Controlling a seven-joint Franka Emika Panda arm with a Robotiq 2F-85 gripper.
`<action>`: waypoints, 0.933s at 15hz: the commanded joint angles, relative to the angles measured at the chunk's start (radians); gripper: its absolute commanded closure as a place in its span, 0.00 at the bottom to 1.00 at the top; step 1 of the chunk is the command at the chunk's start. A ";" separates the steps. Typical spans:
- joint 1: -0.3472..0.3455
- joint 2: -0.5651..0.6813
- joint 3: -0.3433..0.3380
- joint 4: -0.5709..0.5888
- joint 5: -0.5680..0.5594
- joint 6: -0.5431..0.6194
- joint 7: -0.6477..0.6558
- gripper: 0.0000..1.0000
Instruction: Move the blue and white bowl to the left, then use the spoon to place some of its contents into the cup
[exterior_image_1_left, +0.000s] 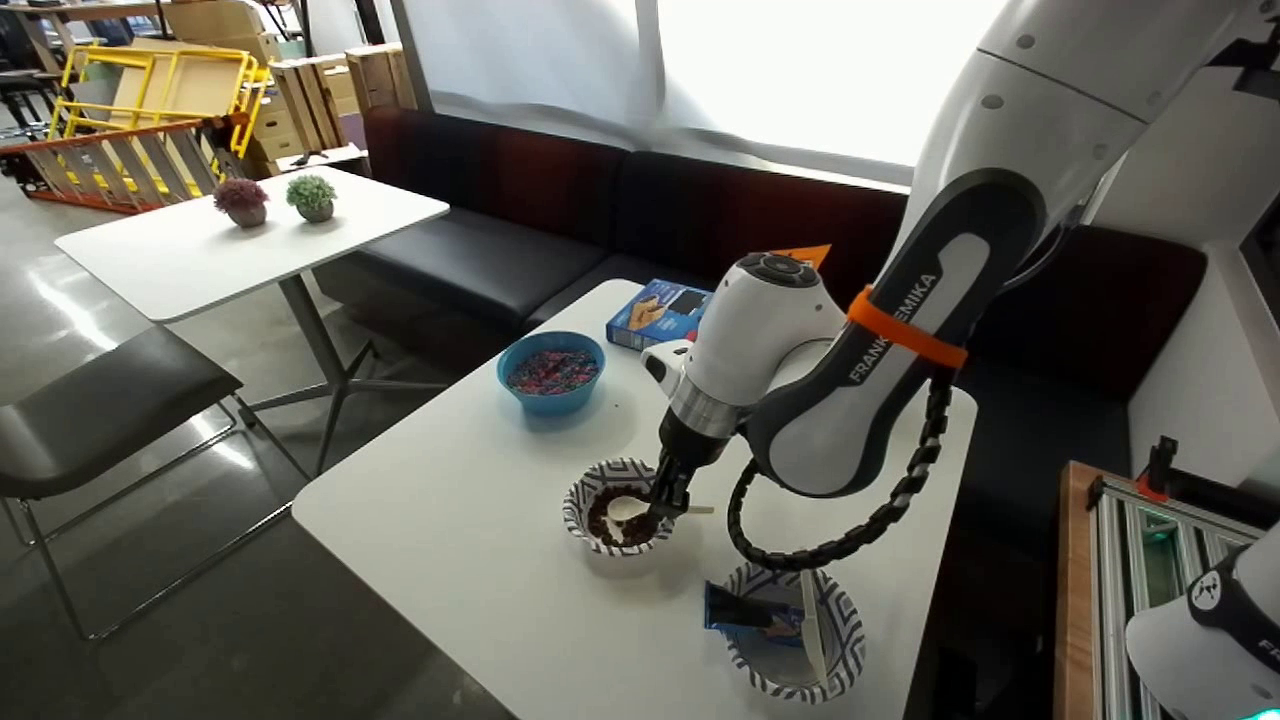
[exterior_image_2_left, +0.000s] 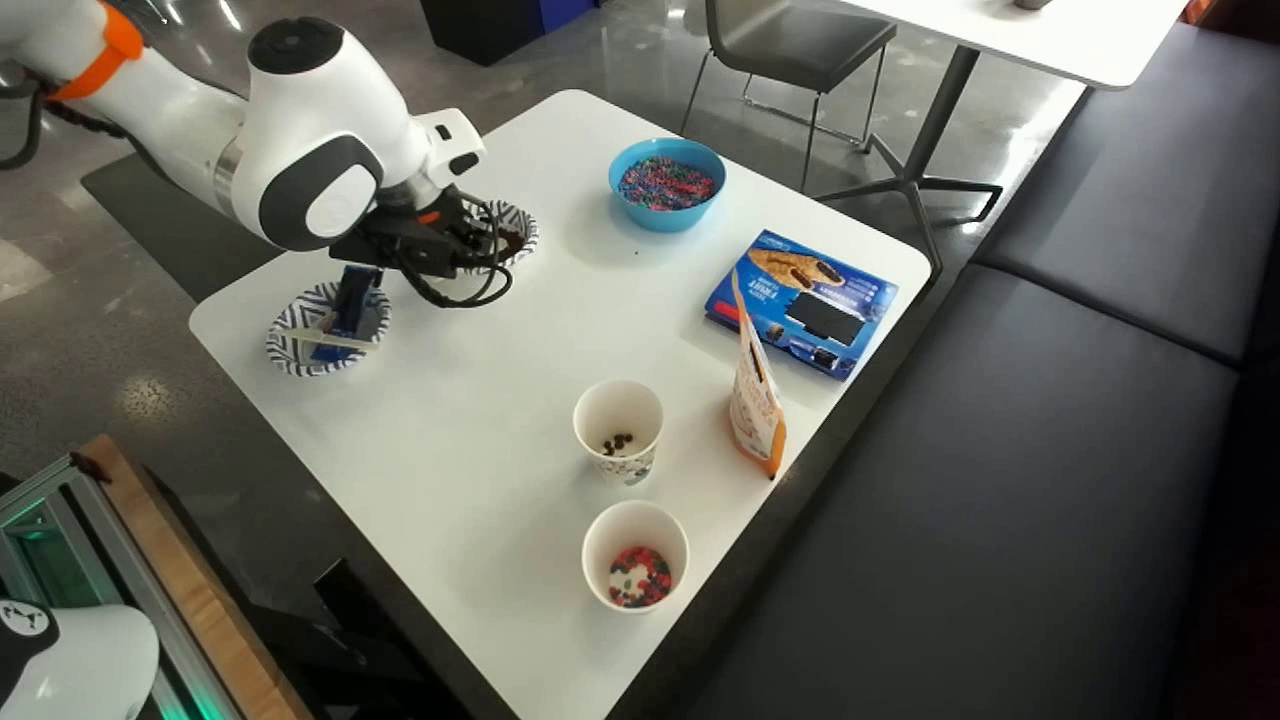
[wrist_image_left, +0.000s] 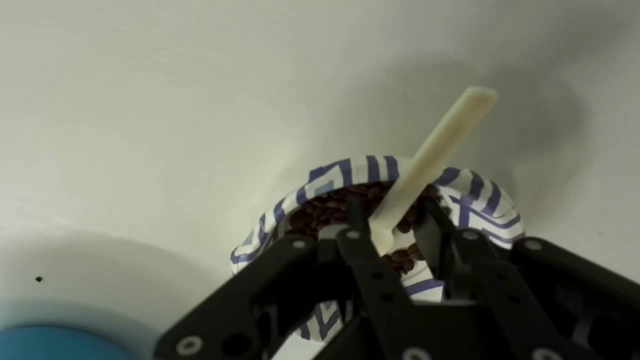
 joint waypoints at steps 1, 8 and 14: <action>0.006 0.038 -0.013 0.022 -0.030 0.012 0.038 0.65; 0.016 -0.014 -0.006 0.005 -0.040 -0.033 0.061 0.96; 0.075 -0.110 -0.053 -0.026 -0.048 -0.077 0.100 0.96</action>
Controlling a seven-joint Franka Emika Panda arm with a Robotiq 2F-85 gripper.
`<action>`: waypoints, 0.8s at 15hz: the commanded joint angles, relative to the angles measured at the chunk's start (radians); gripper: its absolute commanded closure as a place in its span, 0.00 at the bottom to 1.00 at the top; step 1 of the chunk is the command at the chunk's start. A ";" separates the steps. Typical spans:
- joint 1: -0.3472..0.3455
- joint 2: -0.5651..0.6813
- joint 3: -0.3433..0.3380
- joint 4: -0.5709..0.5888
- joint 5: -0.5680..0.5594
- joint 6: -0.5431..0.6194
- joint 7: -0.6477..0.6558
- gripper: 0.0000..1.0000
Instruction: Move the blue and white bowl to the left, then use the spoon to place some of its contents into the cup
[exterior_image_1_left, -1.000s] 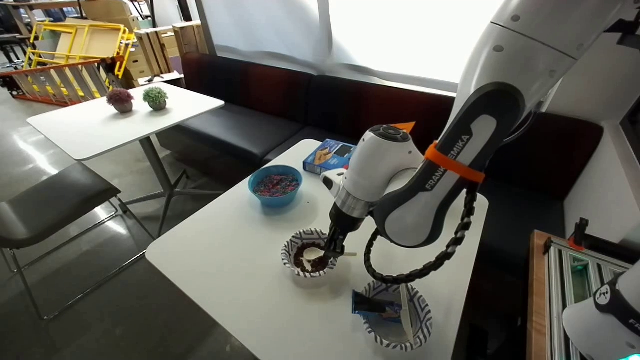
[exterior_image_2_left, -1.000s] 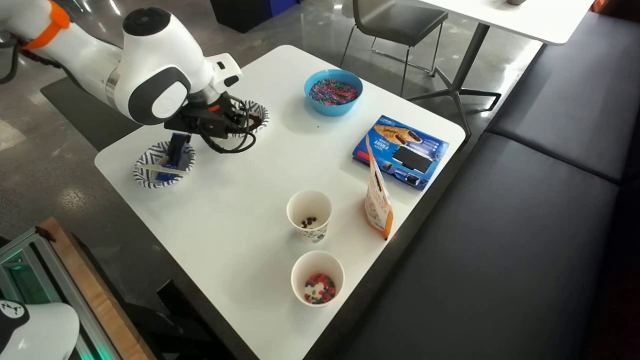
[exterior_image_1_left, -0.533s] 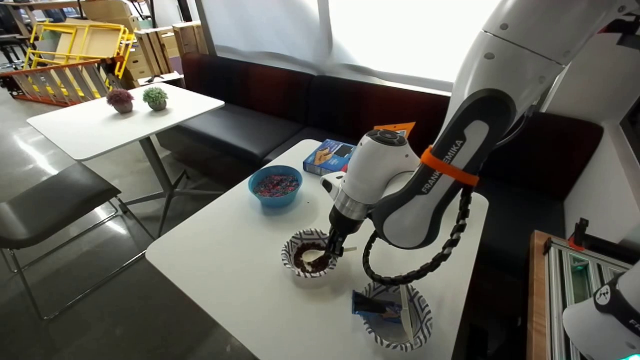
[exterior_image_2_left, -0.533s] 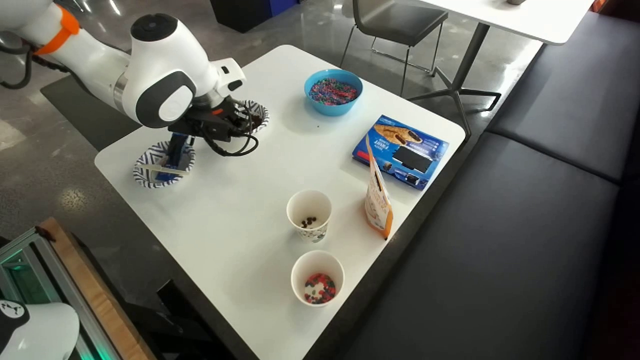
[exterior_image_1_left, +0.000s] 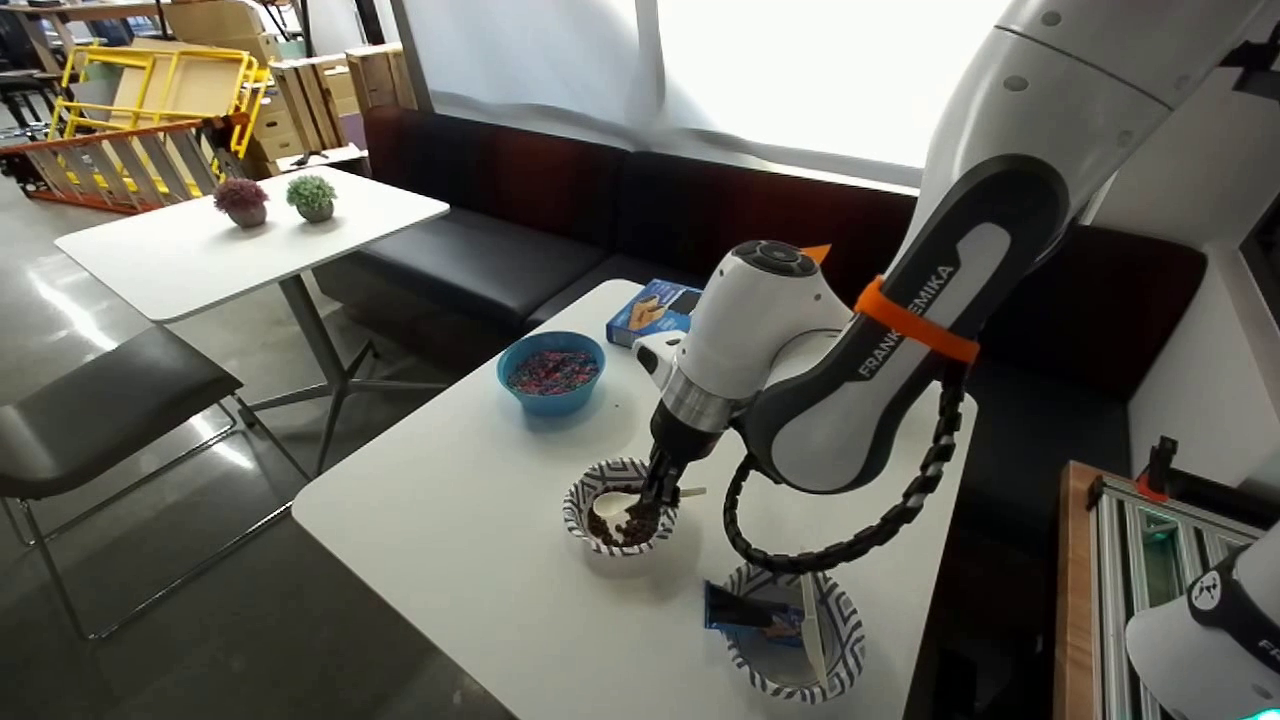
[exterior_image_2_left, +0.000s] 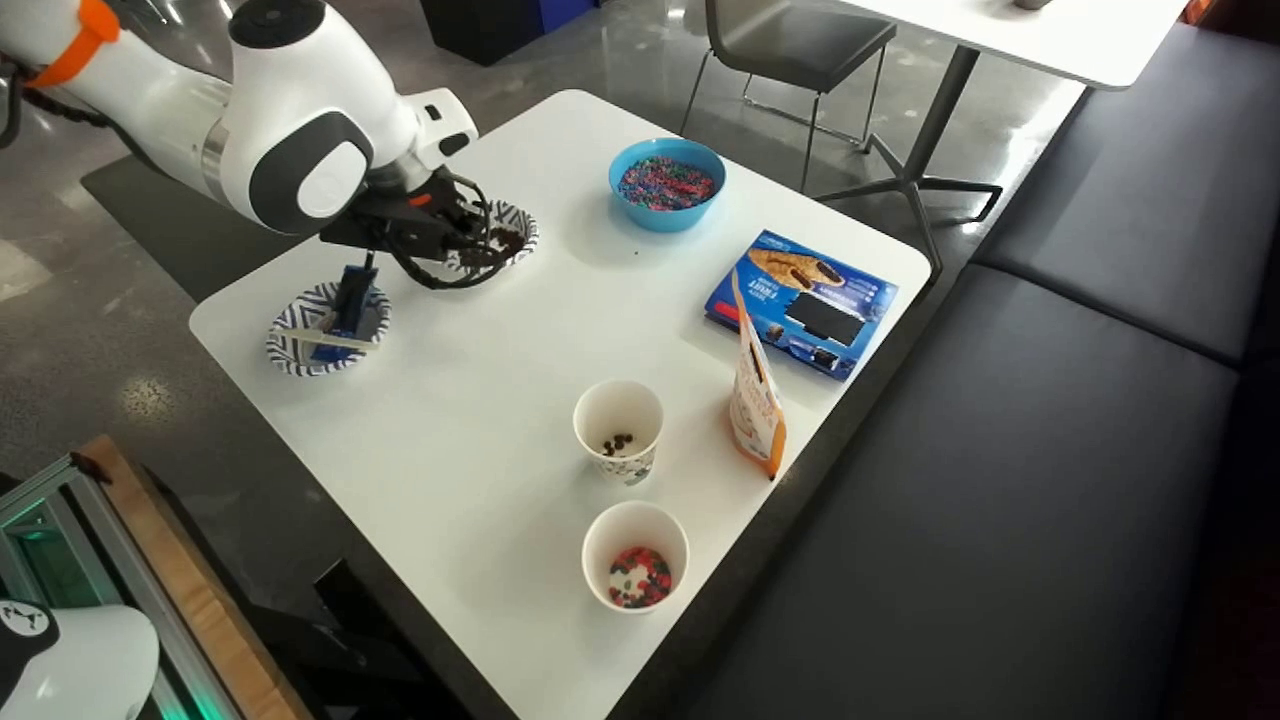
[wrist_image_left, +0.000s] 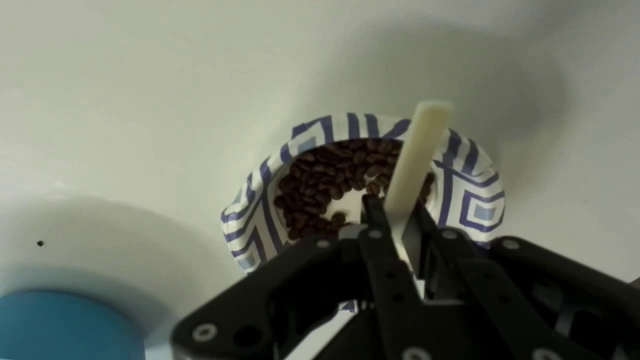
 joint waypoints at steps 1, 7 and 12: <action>0.058 -0.087 -0.055 -0.029 -0.028 -0.078 0.056 0.96; 0.172 -0.146 -0.177 0.002 -0.143 -0.259 0.135 0.96; 0.155 -0.138 -0.160 0.005 -0.114 -0.232 0.103 0.86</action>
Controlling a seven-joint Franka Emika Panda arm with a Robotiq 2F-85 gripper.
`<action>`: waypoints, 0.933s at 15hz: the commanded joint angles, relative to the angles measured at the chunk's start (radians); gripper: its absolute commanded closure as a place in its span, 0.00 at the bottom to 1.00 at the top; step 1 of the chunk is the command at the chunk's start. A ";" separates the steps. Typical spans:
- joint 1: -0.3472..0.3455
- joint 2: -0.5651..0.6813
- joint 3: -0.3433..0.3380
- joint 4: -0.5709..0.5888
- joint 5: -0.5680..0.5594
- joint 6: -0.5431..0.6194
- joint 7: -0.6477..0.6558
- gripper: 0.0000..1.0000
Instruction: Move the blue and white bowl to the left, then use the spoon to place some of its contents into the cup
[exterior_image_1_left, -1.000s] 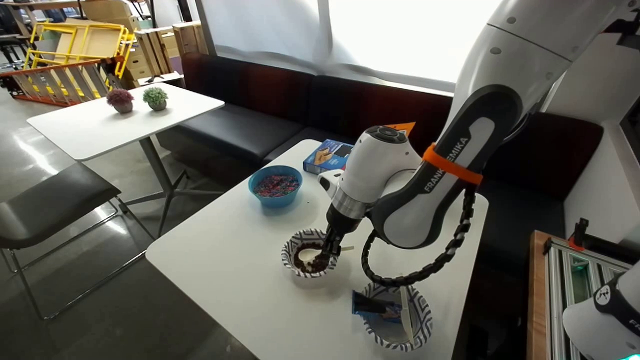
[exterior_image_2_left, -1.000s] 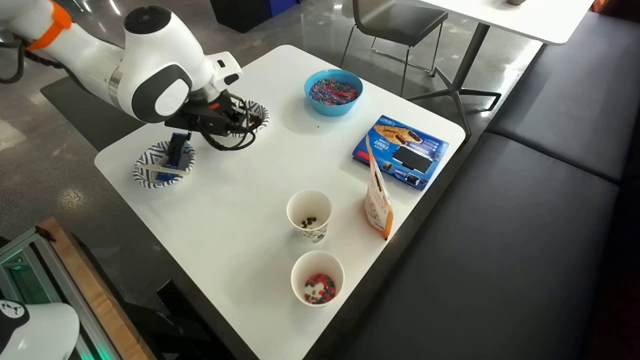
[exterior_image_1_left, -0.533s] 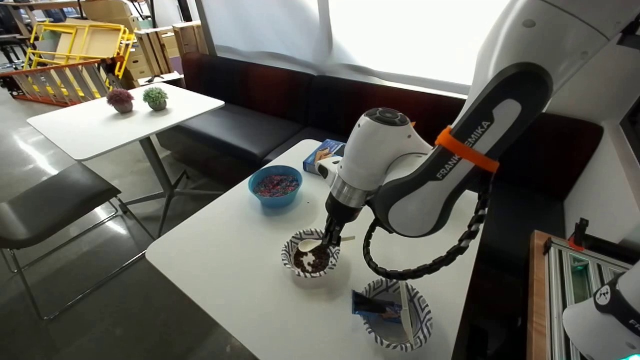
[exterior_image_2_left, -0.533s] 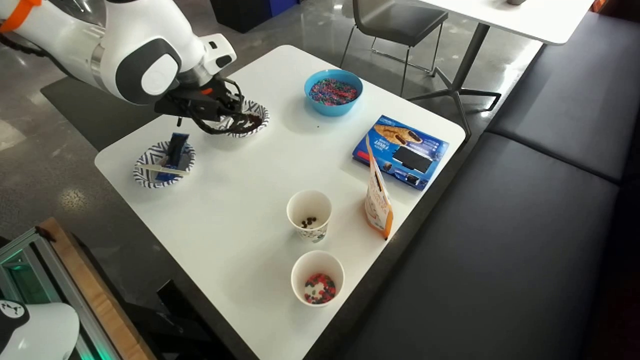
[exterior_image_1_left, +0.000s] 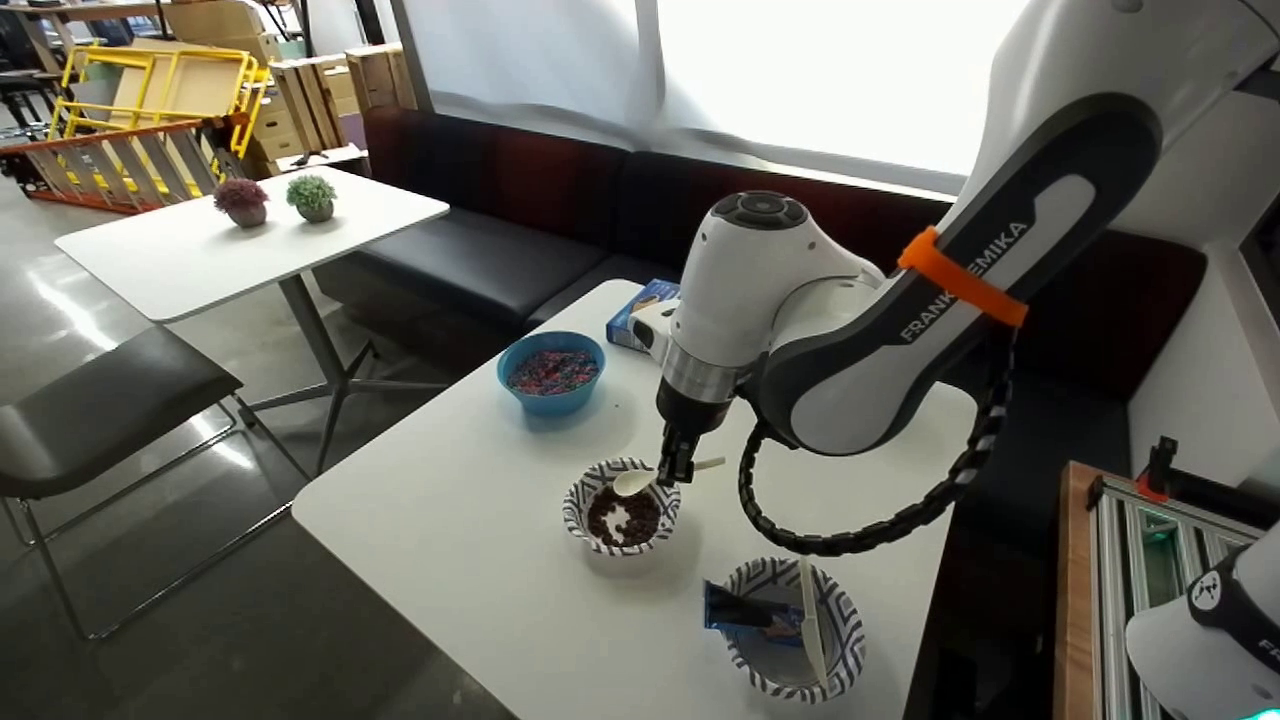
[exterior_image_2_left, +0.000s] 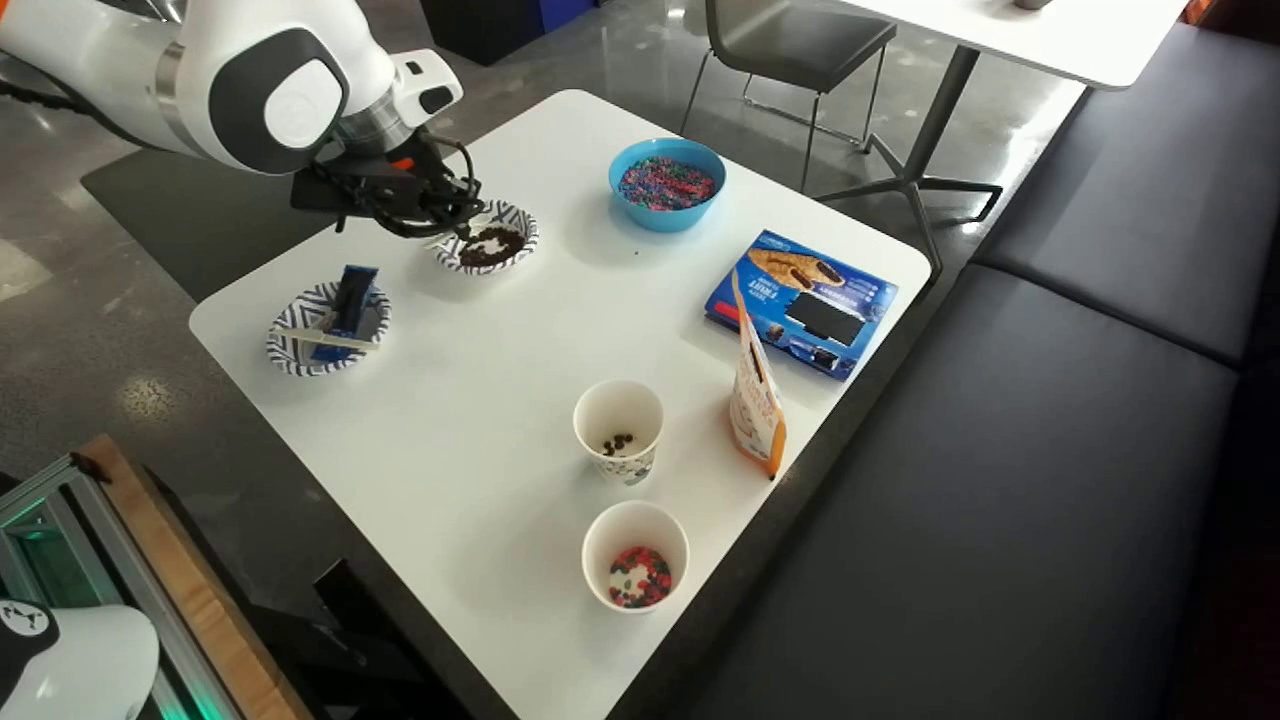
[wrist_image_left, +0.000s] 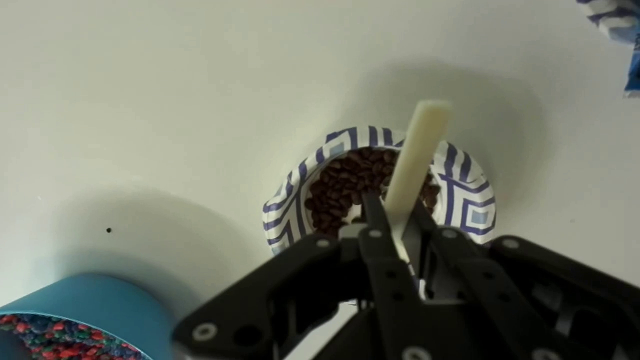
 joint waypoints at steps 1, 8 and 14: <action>0.009 0.013 -0.015 0.009 -0.024 -0.014 0.017 0.96; 0.083 0.087 -0.095 0.082 -0.154 -0.063 0.128 0.96; 0.143 0.168 -0.132 0.187 -0.200 -0.173 0.243 0.96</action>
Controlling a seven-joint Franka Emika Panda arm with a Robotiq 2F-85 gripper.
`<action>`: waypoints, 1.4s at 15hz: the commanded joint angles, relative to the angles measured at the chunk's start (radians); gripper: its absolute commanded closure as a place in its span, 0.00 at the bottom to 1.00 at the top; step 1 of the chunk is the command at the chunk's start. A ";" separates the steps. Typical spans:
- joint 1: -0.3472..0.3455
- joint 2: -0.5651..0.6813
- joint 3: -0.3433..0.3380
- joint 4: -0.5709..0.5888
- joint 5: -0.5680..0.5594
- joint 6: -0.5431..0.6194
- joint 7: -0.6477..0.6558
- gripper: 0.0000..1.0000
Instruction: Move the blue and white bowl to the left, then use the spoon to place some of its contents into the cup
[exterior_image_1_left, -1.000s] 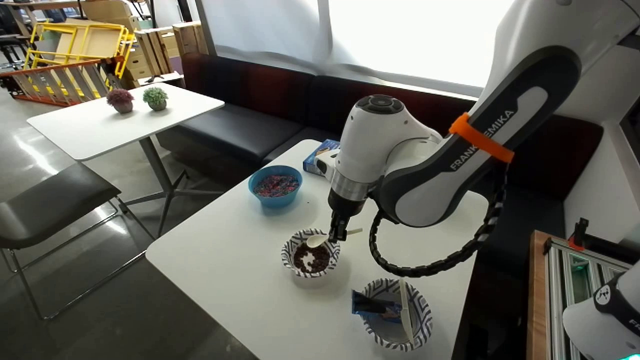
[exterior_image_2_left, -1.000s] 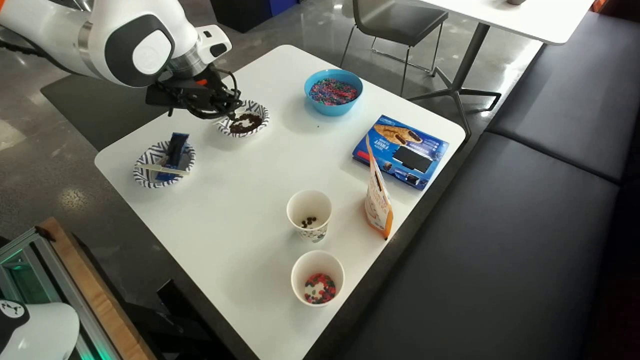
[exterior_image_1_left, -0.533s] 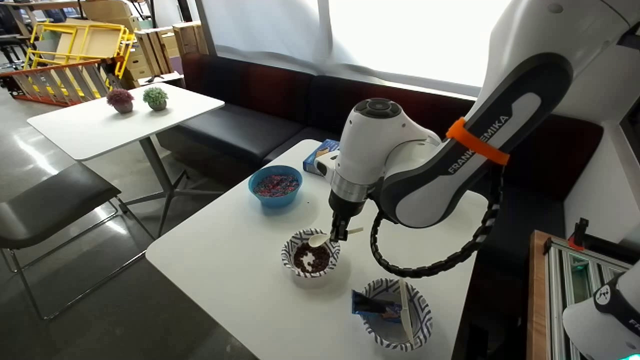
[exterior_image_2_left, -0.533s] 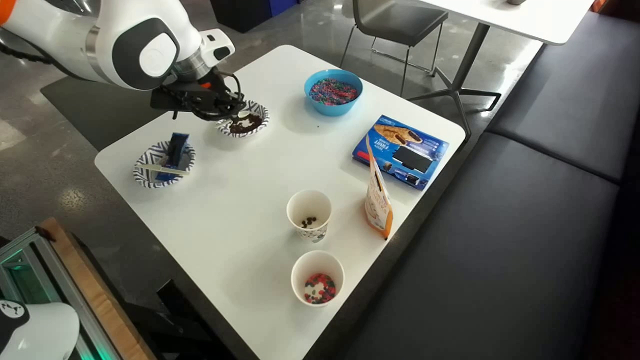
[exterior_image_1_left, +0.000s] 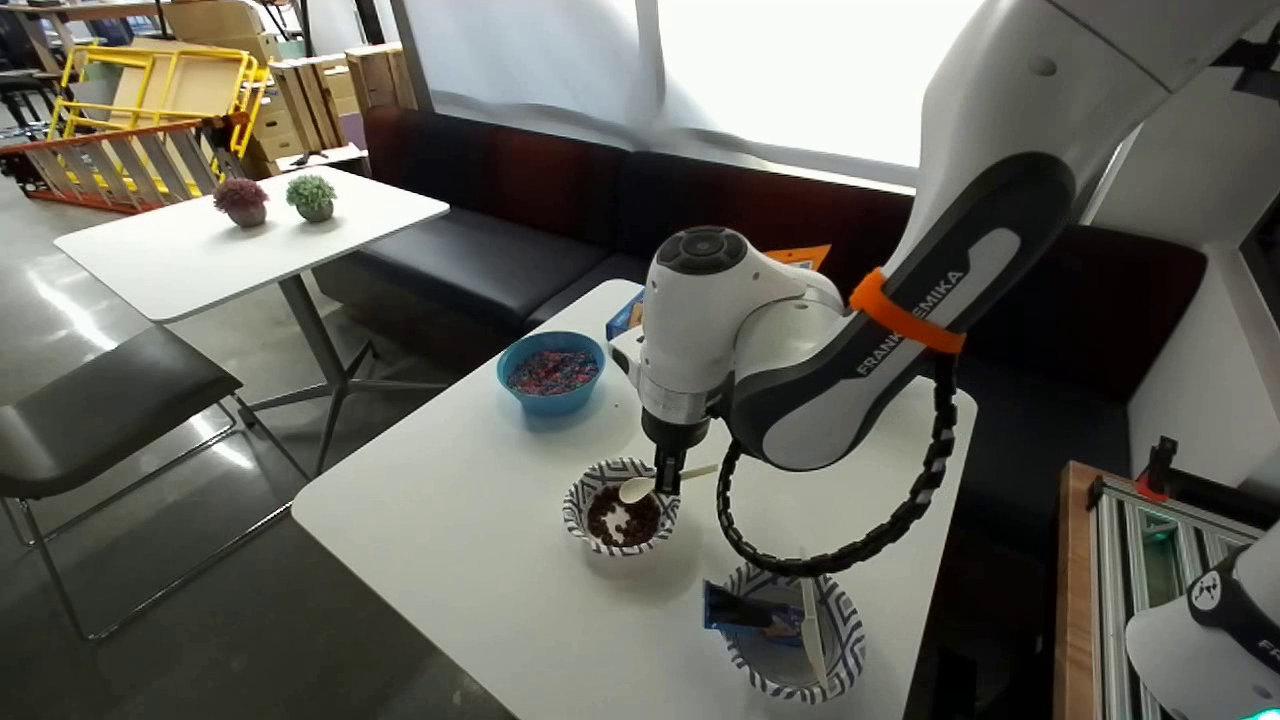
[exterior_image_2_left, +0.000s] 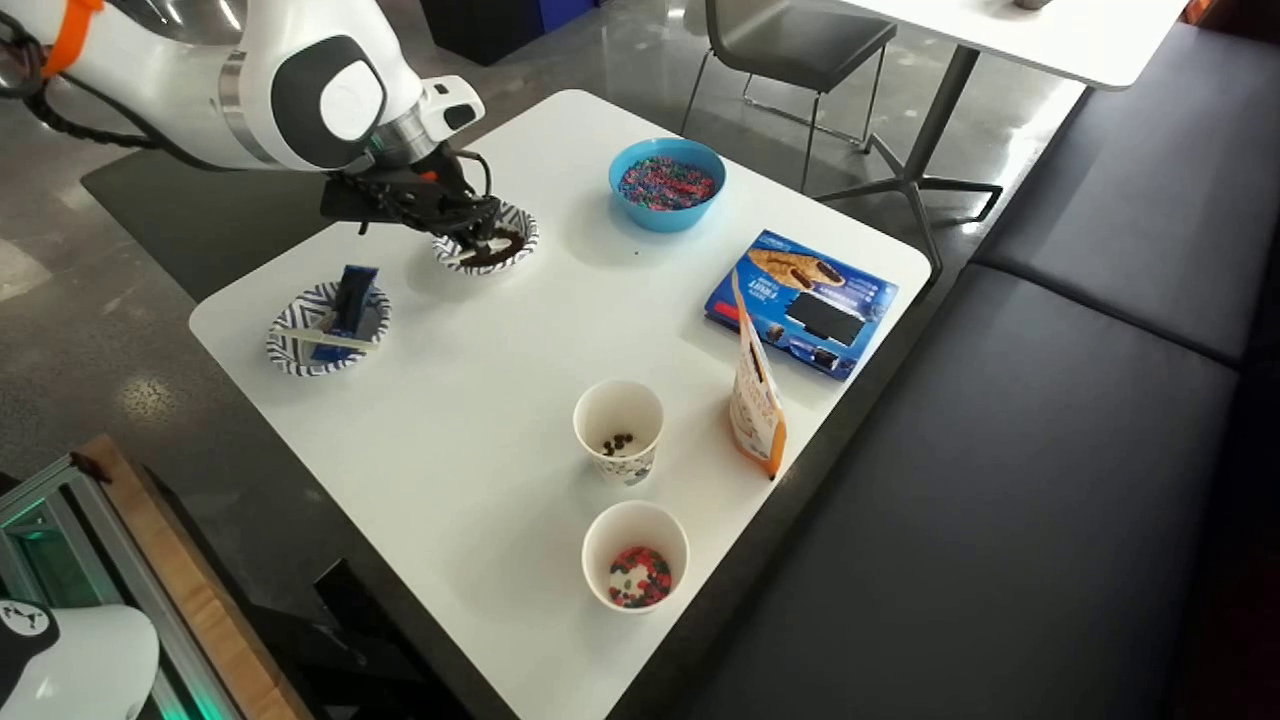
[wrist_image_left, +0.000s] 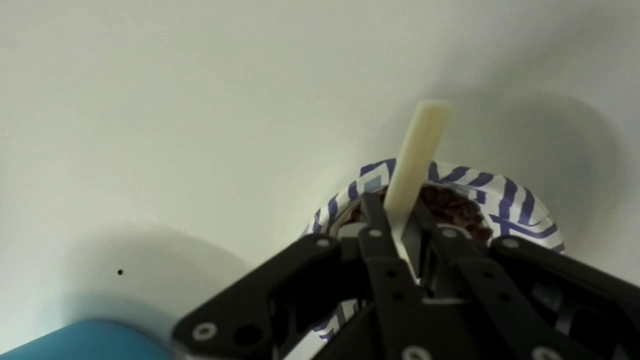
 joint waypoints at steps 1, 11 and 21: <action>0.053 0.058 -0.029 0.079 -0.045 -0.082 0.098 0.96; 0.099 0.063 -0.041 0.142 -0.080 -0.250 0.256 0.96; 0.092 0.068 -0.017 0.166 -0.073 -0.347 0.287 0.96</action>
